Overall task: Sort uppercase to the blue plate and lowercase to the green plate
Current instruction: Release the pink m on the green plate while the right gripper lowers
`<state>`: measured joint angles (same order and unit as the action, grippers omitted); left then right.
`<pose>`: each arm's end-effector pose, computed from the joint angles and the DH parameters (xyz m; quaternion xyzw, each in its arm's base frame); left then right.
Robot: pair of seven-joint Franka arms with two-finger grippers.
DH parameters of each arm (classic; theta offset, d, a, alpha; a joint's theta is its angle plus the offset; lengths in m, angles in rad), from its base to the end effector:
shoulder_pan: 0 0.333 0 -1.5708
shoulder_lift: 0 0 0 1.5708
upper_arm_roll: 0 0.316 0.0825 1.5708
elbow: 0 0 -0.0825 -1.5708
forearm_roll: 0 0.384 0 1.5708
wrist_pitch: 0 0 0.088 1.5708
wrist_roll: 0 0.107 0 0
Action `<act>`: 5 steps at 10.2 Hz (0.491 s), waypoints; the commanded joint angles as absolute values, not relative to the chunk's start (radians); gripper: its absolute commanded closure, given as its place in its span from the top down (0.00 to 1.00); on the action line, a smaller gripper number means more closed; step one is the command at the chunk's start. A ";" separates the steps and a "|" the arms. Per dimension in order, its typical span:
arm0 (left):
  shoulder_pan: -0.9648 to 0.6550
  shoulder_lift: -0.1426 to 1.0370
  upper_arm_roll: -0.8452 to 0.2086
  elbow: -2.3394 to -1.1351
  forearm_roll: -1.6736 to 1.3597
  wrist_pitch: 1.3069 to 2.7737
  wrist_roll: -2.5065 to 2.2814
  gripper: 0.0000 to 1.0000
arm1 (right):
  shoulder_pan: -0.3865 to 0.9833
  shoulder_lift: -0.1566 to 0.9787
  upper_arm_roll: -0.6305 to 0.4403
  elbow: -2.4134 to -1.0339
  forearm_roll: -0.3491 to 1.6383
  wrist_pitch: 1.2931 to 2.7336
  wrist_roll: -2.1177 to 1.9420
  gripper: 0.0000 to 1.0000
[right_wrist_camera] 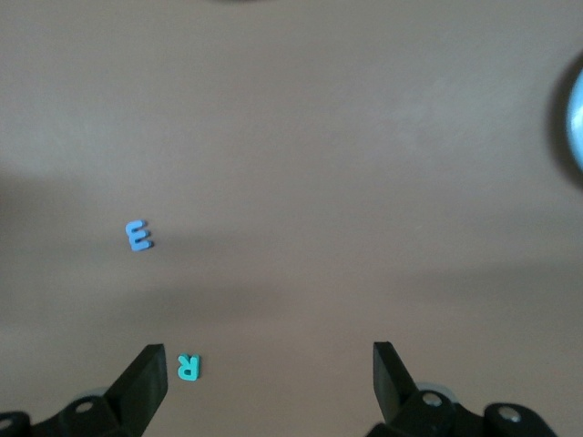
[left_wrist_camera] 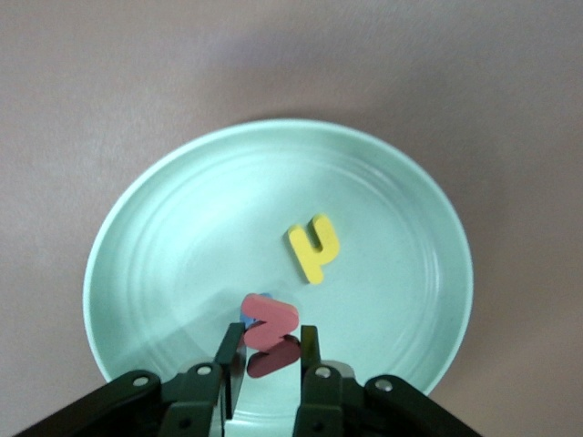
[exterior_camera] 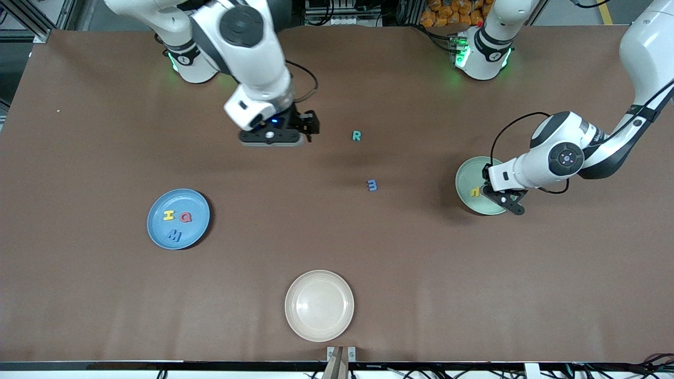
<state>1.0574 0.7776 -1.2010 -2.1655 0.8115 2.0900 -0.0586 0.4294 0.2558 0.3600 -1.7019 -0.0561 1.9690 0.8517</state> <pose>0.5263 -0.0561 0.2228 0.9518 -0.2919 -0.0881 0.0343 0.4614 0.4350 0.4526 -0.9994 0.0266 0.0040 0.0229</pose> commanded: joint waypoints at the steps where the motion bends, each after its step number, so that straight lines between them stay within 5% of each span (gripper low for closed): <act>1: 1.092 0.765 -1.226 -2.210 0.844 2.117 -0.144 0.14 | 0.529 0.359 0.359 -1.683 -0.090 2.041 0.980 1.00; 5: 1.086 0.770 -1.253 -2.210 0.842 2.117 -0.324 0.49 | 0.659 0.518 0.359 -1.684 -0.162 2.160 1.194 1.00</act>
